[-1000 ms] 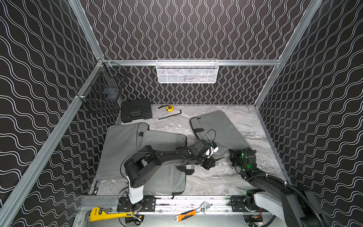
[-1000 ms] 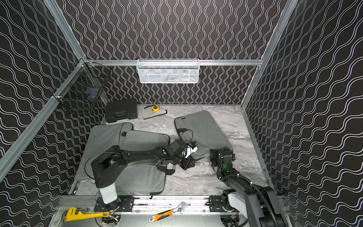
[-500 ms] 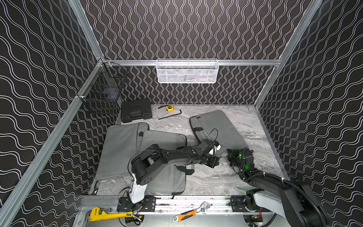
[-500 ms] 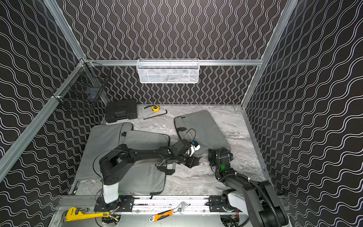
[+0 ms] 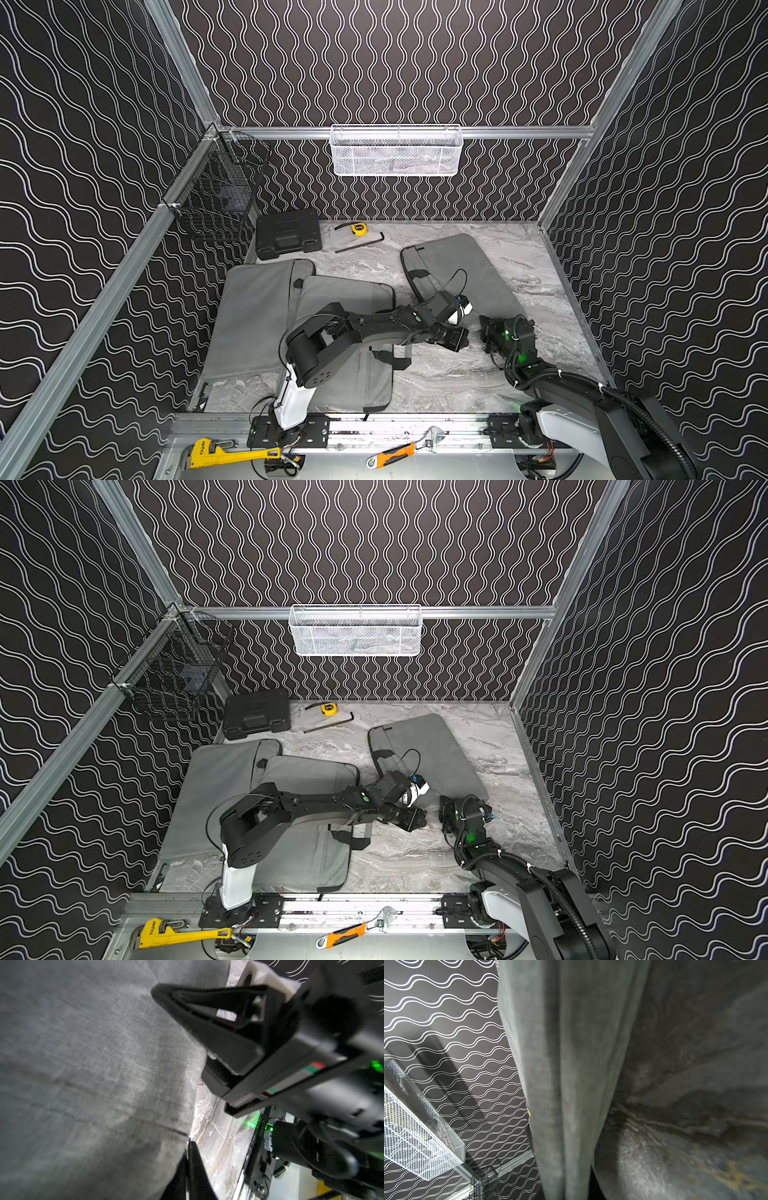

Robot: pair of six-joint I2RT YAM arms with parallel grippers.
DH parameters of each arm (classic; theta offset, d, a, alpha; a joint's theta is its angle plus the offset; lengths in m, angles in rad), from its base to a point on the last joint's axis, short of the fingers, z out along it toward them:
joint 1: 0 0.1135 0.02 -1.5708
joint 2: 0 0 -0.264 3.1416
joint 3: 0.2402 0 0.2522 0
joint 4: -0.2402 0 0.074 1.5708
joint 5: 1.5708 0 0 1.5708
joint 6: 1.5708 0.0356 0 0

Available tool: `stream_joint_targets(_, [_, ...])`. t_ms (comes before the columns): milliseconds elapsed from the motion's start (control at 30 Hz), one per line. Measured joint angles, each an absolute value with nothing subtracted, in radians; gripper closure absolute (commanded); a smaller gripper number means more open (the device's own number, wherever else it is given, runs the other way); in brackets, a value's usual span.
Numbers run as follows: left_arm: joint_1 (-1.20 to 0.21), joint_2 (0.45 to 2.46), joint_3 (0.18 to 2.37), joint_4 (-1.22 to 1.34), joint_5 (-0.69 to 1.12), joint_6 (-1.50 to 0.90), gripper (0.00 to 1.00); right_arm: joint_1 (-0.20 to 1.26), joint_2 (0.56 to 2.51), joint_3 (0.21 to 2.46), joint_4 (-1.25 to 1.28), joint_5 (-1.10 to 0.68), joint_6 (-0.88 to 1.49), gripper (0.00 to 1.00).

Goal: Open the zippered laptop bag and take out the laptop
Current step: Unzip the zipper on the zippered laptop bag, then open the bag flap on the zippered laptop bag.

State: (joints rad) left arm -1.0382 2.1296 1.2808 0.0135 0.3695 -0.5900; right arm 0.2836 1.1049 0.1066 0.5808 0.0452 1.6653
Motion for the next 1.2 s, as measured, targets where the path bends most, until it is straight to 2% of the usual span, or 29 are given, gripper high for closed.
stream_joint_targets(67, [-1.036, 2.082, 1.28, 0.016, 0.367, -0.571, 0.58, 0.286, 1.095, 0.089, 0.583, 0.038, 1.675, 1.0])
stream_joint_targets(167, [-1.013, 1.992, 1.235, 0.061, 0.37, -0.543, 0.53, 0.286, 1.075, 0.065, 0.587, 0.036, 1.687, 1.0])
stream_joint_targets(433, [-0.83, 1.839, 1.046, 0.117, 0.395, -0.524, 0.54, 0.284, 0.998, 0.049, 0.535, 0.035, 1.694, 1.0])
stream_joint_targets(567, [-0.712, 1.844, 0.946, 0.169, 0.414, -0.6, 0.55, 0.284, 0.958, 0.043, 0.506, 0.028, 1.699, 1.0])
stream_joint_targets(700, [-0.651, 1.893, 0.911, 0.238, 0.442, -0.701, 0.55, 0.284, 0.944, 0.017, 0.507, 0.021, 1.733, 1.0])
stream_joint_targets(1033, [-0.612, 1.987, 0.948, 0.357, 0.443, -0.844, 0.53, 0.284, 0.916, 0.005, 0.521, 0.005, 1.787, 1.0])
stream_joint_targets(1200, [-0.611, 2.025, 0.947, 0.419, 0.43, -0.891, 0.56, 0.282, 0.876, 0.006, 0.472, -0.001, 1.787, 1.0])
